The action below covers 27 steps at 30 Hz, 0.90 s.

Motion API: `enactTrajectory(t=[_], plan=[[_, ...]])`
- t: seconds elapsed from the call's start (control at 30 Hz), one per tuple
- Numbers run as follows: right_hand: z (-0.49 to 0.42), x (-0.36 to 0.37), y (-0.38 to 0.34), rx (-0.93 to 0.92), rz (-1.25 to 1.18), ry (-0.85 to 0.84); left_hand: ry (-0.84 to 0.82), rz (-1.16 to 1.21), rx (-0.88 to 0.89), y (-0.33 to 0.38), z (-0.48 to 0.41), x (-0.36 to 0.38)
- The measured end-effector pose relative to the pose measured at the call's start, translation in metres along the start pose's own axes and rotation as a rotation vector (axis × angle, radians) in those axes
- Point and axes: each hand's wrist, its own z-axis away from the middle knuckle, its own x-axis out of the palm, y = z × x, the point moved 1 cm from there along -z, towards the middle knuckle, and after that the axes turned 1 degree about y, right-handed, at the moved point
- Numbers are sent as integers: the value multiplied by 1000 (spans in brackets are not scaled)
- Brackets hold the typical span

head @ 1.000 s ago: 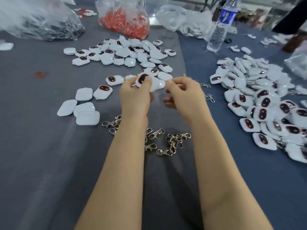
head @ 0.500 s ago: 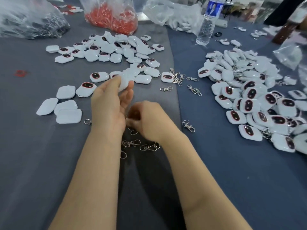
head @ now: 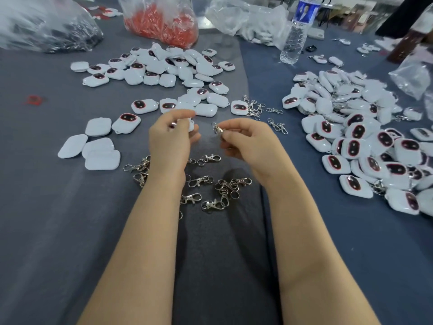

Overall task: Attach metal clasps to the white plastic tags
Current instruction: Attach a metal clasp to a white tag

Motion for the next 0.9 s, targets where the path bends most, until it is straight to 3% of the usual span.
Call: enactTrajectory(t=[0.17, 0.33, 0.6, 0.73, 0.9], plan=[[1, -1, -4, -95, 27, 69, -135, -247, 38, -4, 5, 9], [1, 1, -6, -52, -24, 53, -222, -376, 115, -5, 7, 11], [-2, 0, -3, -12, 116, 195, -144, -489, 217, -10, 2, 10], [-2, 3, 1, -75, 251, 182, -125, -624, 361, -13, 0, 11], [-2, 4, 2, -135, 301, 127, -129, -680, 414, -14, 5, 12]])
